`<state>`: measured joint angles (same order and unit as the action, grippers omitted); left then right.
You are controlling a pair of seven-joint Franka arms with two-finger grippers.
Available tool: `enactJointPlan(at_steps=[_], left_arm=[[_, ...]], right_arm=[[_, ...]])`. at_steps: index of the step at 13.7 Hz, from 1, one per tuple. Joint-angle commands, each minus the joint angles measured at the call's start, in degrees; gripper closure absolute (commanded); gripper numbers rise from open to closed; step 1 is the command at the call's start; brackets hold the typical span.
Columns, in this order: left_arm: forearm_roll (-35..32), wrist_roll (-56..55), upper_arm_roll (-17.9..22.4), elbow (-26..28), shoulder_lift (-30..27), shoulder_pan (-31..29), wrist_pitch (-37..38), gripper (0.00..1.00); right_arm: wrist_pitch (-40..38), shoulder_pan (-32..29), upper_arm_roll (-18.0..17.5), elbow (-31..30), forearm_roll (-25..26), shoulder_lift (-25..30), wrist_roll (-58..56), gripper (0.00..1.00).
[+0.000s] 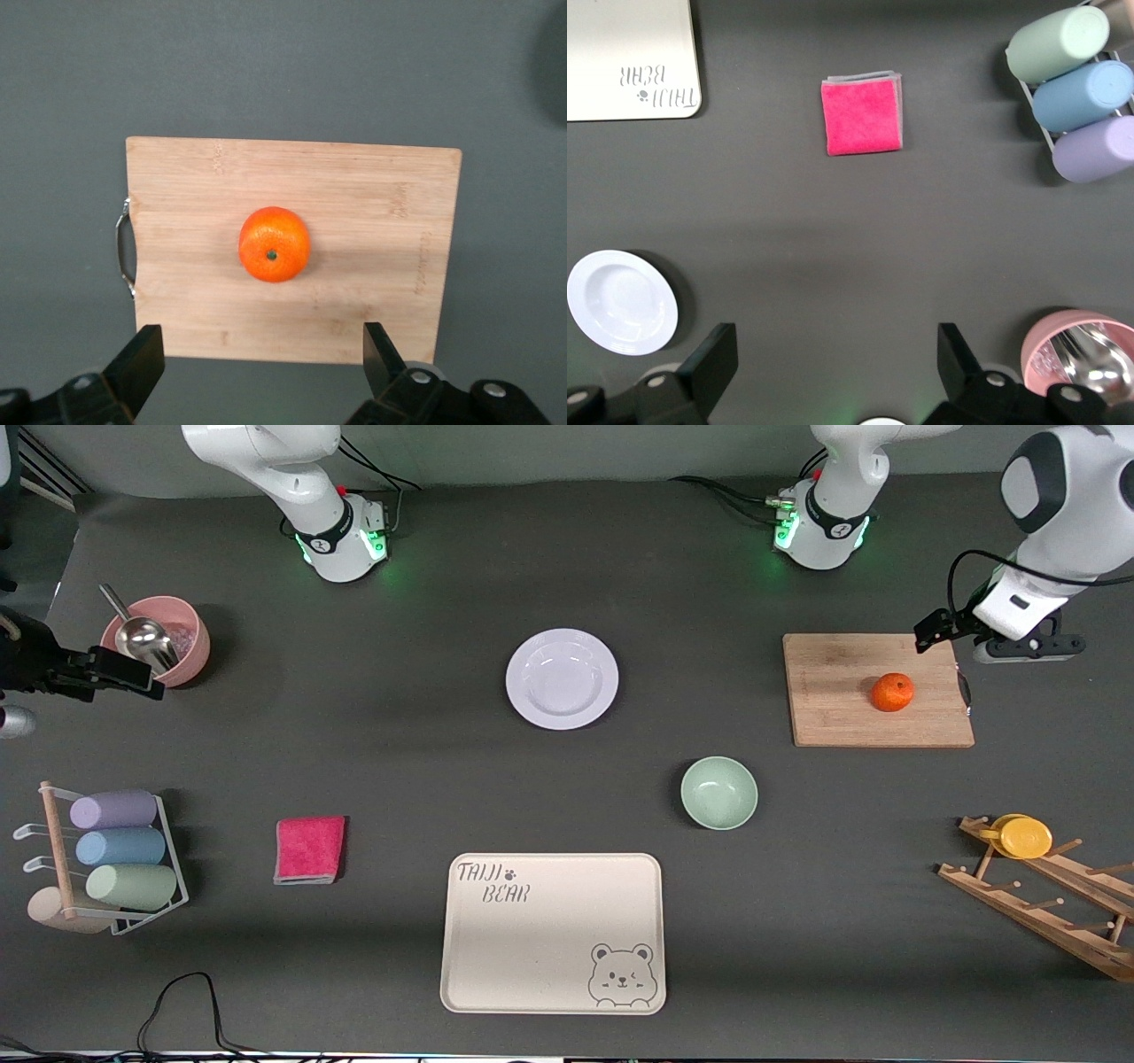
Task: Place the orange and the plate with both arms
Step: 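Lower the left gripper onto the orange and close it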
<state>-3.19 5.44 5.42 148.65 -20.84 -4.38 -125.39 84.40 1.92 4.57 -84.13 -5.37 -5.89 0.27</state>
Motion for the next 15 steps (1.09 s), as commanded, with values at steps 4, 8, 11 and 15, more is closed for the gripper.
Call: enactJointPlan(at_steps=[4,8,11,15], left_arm=[[-0.7,0.6,-0.2,6.2,5.4,-0.6,-13.1,0.0],[-0.8,0.8,-0.2,9.7,11.9,-0.5,-24.8,0.0],[-1.5,3.1,-0.2,9.8,13.3,-0.8,-25.8,0.0],[-1.5,4.6,-0.2,10.6,18.8,-0.8,-32.7,0.0]], right_arm=[[3.6,0.3,0.0,1.5,-9.0,-3.3,0.7,0.0],[2.7,0.9,-0.4,-1.1,-13.8,-3.7,0.5,0.0],[1.1,2.1,-0.6,-2.2,-17.6,-3.7,0.4,0.0],[1.2,2.6,-0.6,-3.8,-22.4,-3.3,0.4,0.0]])
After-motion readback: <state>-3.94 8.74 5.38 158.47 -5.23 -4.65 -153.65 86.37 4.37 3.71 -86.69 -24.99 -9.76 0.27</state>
